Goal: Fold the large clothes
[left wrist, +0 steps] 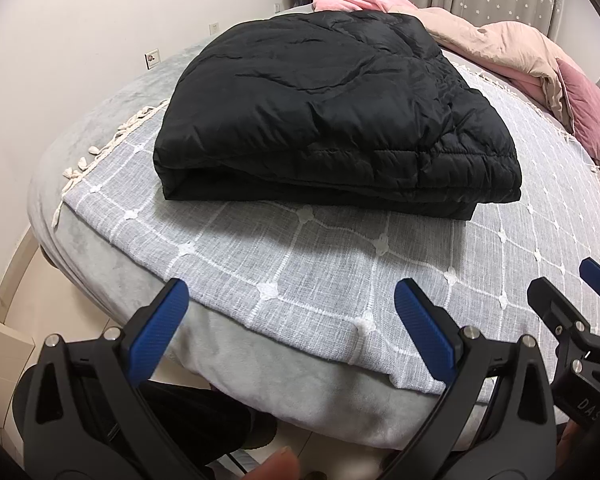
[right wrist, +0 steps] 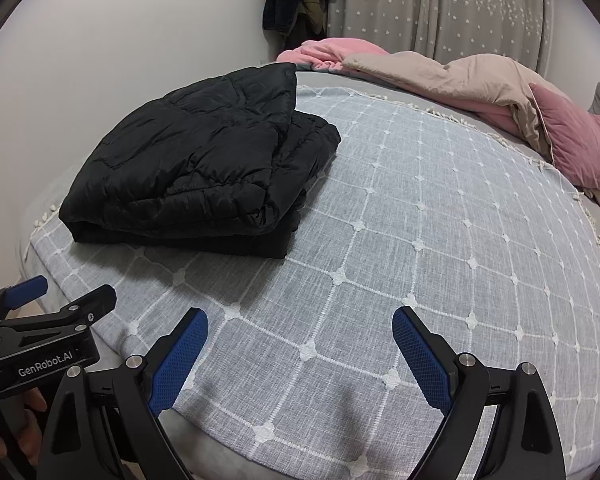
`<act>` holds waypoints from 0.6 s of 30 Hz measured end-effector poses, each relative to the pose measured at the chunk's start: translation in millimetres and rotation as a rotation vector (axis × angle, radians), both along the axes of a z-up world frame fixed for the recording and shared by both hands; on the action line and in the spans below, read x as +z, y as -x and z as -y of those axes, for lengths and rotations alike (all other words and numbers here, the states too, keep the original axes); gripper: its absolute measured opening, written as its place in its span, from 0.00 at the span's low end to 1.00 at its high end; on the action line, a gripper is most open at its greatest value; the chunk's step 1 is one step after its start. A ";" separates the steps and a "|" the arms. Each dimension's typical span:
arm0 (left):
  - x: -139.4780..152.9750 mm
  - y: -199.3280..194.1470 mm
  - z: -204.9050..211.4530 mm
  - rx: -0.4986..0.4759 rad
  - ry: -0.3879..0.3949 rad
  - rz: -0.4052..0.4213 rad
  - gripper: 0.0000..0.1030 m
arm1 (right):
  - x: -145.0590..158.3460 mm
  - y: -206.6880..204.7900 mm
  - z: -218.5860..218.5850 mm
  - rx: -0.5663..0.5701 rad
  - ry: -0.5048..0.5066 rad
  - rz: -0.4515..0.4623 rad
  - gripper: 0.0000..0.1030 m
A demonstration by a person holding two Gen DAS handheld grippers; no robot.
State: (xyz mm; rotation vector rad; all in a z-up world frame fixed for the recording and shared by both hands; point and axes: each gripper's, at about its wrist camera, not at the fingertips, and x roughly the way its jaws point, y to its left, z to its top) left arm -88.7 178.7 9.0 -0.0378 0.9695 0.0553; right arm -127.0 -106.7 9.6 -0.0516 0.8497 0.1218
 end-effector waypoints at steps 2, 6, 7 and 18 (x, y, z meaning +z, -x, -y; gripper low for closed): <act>0.0 -0.2 -0.3 -0.001 0.000 0.000 0.99 | 0.0 0.0 0.0 0.000 0.000 0.000 0.92; 0.1 0.0 -0.4 -0.001 0.000 0.000 0.99 | -0.3 -0.1 0.2 0.000 0.000 -0.001 0.92; 0.1 0.1 -0.4 -0.001 0.000 0.000 0.99 | 0.0 0.1 0.1 0.001 0.000 -0.001 0.92; 0.3 1.0 0.1 0.004 -0.007 0.000 0.99 | -0.1 0.0 -0.3 0.000 0.001 0.000 0.92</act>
